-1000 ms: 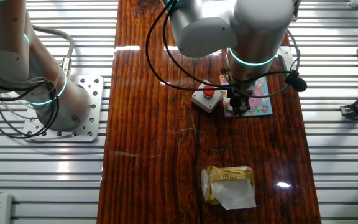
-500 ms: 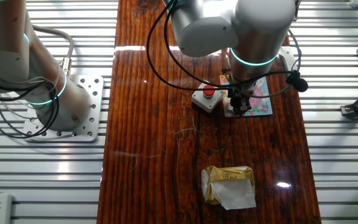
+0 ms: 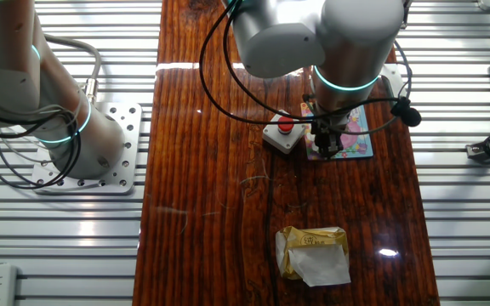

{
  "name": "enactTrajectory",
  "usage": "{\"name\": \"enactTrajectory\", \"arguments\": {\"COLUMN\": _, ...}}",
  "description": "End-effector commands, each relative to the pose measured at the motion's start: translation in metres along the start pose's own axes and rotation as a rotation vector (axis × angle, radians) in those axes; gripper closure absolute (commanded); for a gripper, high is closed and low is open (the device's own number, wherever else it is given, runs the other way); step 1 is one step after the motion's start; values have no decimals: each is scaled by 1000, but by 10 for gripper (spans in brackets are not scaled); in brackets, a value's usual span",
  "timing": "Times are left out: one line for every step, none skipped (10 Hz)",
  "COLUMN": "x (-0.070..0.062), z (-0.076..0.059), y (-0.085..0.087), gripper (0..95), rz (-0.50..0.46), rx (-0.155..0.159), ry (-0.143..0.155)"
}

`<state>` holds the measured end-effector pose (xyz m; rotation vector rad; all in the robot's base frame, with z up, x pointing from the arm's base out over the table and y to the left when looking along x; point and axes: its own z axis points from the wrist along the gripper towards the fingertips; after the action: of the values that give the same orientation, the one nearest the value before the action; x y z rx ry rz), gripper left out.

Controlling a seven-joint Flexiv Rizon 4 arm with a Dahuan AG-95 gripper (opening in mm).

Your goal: Assemble one piece of a puzzle

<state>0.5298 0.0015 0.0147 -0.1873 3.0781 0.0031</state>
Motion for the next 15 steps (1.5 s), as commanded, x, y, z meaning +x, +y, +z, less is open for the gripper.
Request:
{"name": "enactTrajectory", "arguments": {"x": 0, "z": 1, "y": 0, "gripper": 950, "rz": 0, "rx": -1, "ry": -1}}
{"name": "enactTrajectory", "arguments": {"x": 0, "z": 1, "y": 0, "gripper": 950, "rz": 0, "rx": -1, "ry": -2}}
{"name": "enactTrajectory", "arguments": {"x": 0, "z": 2, "y": 0, "gripper": 950, "rz": 0, "rx": -1, "ry": -3}}
{"name": "enactTrajectory", "arguments": {"x": 0, "z": 2, "y": 0, "gripper": 950, "rz": 0, "rx": -1, "ry": -3}}
{"name": "enactTrajectory", "arguments": {"x": 0, "z": 2, "y": 0, "gripper": 950, "rz": 0, "rx": -1, "ry": -3}}
{"name": "enactTrajectory", "arguments": {"x": 0, "z": 2, "y": 0, "gripper": 950, "rz": 0, "rx": -1, "ry": -3}}
{"name": "enactTrajectory", "arguments": {"x": 0, "z": 2, "y": 0, "gripper": 950, "rz": 0, "rx": -1, "ry": -3}}
{"name": "enactTrajectory", "arguments": {"x": 0, "z": 2, "y": 0, "gripper": 950, "rz": 0, "rx": -1, "ry": -4}}
{"name": "enactTrajectory", "arguments": {"x": 0, "z": 2, "y": 0, "gripper": 950, "rz": 0, "rx": -1, "ry": -4}}
{"name": "enactTrajectory", "arguments": {"x": 0, "z": 2, "y": 0, "gripper": 950, "rz": 0, "rx": -1, "ry": -4}}
{"name": "enactTrajectory", "arguments": {"x": 0, "z": 3, "y": 0, "gripper": 950, "rz": -2, "rx": -1, "ry": -5}}
{"name": "enactTrajectory", "arguments": {"x": 0, "z": 3, "y": 0, "gripper": 950, "rz": -4, "rx": -1, "ry": -7}}
{"name": "enactTrajectory", "arguments": {"x": 0, "z": 3, "y": 0, "gripper": 760, "rz": -6, "rx": 0, "ry": -7}}
{"name": "enactTrajectory", "arguments": {"x": 0, "z": 3, "y": 0, "gripper": 760, "rz": -7, "rx": 1, "ry": -7}}
{"name": "enactTrajectory", "arguments": {"x": 0, "z": 3, "y": 0, "gripper": 760, "rz": -8, "rx": 1, "ry": -7}}
